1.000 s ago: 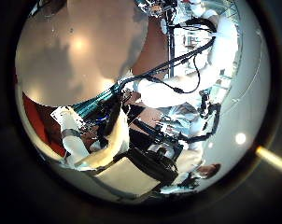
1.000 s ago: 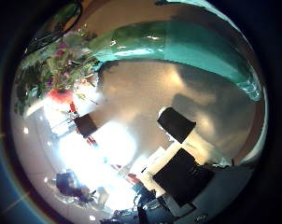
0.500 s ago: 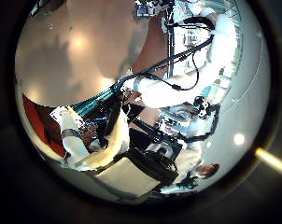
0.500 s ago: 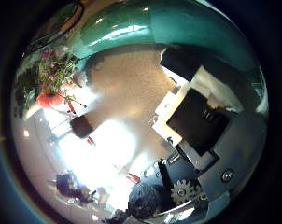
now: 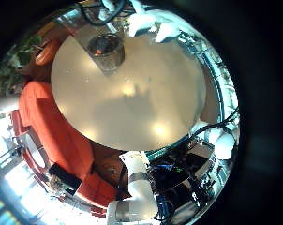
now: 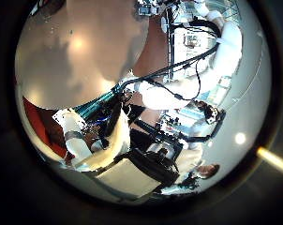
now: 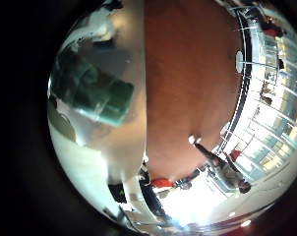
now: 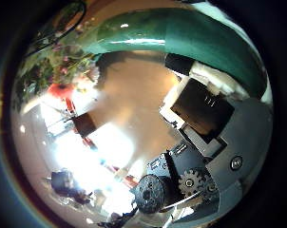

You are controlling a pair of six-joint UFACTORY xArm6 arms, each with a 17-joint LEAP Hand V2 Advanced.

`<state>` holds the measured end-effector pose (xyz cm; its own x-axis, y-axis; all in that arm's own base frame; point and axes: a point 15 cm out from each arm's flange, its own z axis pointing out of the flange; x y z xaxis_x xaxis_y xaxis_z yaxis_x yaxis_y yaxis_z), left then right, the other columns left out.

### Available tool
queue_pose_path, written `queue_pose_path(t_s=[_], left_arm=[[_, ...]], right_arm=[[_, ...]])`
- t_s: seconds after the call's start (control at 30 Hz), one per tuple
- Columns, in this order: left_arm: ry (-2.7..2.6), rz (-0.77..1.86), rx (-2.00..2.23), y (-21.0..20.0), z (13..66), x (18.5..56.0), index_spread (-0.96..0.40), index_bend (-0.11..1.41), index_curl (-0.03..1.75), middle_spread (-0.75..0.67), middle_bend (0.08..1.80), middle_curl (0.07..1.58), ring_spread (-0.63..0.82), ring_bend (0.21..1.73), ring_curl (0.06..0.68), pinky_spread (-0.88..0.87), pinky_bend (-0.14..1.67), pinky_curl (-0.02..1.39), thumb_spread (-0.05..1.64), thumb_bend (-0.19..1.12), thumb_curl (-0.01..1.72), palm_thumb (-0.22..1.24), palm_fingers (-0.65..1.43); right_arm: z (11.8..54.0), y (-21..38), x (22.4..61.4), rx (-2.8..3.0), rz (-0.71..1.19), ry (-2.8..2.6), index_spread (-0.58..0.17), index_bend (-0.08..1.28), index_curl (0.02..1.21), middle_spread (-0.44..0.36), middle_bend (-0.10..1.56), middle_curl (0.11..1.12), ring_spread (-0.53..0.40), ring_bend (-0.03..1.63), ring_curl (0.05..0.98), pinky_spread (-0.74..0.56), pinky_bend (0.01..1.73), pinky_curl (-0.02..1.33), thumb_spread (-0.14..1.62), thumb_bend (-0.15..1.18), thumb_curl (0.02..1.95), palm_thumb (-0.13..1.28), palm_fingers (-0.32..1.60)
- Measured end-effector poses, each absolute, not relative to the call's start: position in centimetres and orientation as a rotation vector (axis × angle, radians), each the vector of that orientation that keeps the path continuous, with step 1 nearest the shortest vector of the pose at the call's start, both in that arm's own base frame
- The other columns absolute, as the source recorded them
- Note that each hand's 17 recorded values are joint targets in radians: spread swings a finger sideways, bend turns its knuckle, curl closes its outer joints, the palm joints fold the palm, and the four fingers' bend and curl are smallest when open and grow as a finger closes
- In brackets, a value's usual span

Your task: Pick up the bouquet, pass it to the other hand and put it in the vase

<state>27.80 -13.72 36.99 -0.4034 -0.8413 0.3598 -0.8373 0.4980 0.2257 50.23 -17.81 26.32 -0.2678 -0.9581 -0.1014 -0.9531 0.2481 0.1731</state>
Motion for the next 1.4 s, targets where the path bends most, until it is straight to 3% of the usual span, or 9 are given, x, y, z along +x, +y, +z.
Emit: queue_pose_path(t_s=[0.43,0.6,0.73,0.87,1.0,1.13,1.4], left_arm=[[-2.262,0.160,1.391,-14.6,39.8,28.5,0.16,0.18,0.33,0.45,0.19,0.32,0.56,0.46,0.211,0.52,0.20,0.32,1.09,-0.02,0.35,0.39,0.11],[-2.251,0.246,1.385,-15.6,41.8,29.0,0.16,0.18,0.33,0.43,0.19,0.32,0.55,0.46,0.213,0.51,0.20,0.32,1.10,-0.02,0.35,0.39,0.14],[-2.186,0.388,1.391,-15.2,43.6,29.6,0.16,0.17,0.33,0.41,0.20,0.33,0.54,0.47,0.212,0.50,0.20,0.32,1.11,-0.02,0.34,0.39,0.16],[-2.133,0.549,1.375,-14.8,45.7,29.9,0.16,0.17,0.33,0.39,0.21,0.34,0.53,0.48,0.213,0.49,0.19,0.32,1.11,-0.03,0.34,0.37,0.20],[-2.073,0.688,1.317,-15.9,47.6,30.2,0.16,0.17,0.33,0.36,0.22,0.35,0.51,0.49,0.213,0.48,0.19,0.31,1.11,-0.03,0.33,0.32,0.22],[-1.985,0.882,1.306,-14.3,49.9,31.5,0.15,0.16,0.33,0.35,0.23,0.35,0.50,0.51,0.214,0.47,0.20,0.31,1.09,-0.04,0.32,0.26,0.24],[-1.803,1.096,1.108,-14.9,53.1,30.9,0.15,0.15,0.32,0.34,0.23,0.36,0.49,0.52,0.212,0.46,0.21,0.32,1.02,-0.04,0.32,0.18,0.22]], right_arm=[[47.2,-12.5,47.2,2.288,-0.186,-2.807,-0.263,1.17,0.91,-0.166,1.34,0.87,-0.195,1.49,0.663,-0.18,1.40,0.68,0.82,0.12,0.92,1.18,1.11],[52.8,-10.7,44.7,2.470,-0.383,-2.982,-0.252,1.18,0.92,-0.155,1.35,0.86,-0.190,1.49,0.671,-0.18,1.38,0.70,0.80,0.12,0.99,1.18,1.11],[56.6,-7.0,41.5,2.738,-0.714,-2.940,-0.244,1.18,0.92,-0.150,1.35,0.86,-0.187,1.49,0.675,-0.18,1.37,0.73,0.79,0.12,1.04,1.17,1.11],[58.3,-3.5,38.5,2.961,-0.971,-2.833,-0.239,1.19,0.92,-0.147,1.35,0.86,-0.186,1.49,0.679,-0.18,1.36,0.75,0.78,0.12,1.09,1.16,1.11],[58.3,-1.1,36.3,3.118,-1.034,-2.711,-0.235,1.19,0.92,-0.145,1.36,0.86,-0.186,1.49,0.682,-0.18,1.34,0.77,0.78,0.12,1.14,1.15,1.12],[57.1,2.8,34.7,3.258,-1.129,-2.500,-0.232,1.19,0.92,-0.143,1.36,0.85,-0.186,1.49,0.685,-0.18,1.33,0.80,0.77,0.12,1.19,1.13,1.11],[54.0,9.0,31.3,3.343,-1.345,-2.203,-0.229,1.19,0.91,-0.141,1.36,0.85,-0.186,1.49,0.688,-0.19,1.30,0.84,0.78,0.12,1.27,1.11,1.12]])
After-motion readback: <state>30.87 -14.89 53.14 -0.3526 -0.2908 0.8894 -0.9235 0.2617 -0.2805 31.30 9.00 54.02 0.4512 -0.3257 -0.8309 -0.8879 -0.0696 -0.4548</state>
